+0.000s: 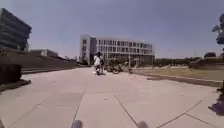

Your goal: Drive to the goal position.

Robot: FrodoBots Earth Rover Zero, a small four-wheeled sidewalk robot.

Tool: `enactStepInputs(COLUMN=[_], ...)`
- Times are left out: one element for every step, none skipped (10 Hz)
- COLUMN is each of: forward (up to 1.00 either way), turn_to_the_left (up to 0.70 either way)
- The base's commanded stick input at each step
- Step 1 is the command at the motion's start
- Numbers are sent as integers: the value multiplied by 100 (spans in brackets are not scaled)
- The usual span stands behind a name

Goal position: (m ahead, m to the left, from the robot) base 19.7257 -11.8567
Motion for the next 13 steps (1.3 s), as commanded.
enactStepInputs(forward=[0,0,0,0,0,0,20,60,70,70,70,70,70], turn_to_the_left=[0,0,0,0,0,0,0,0,-26,-35,-35,-35,-35])
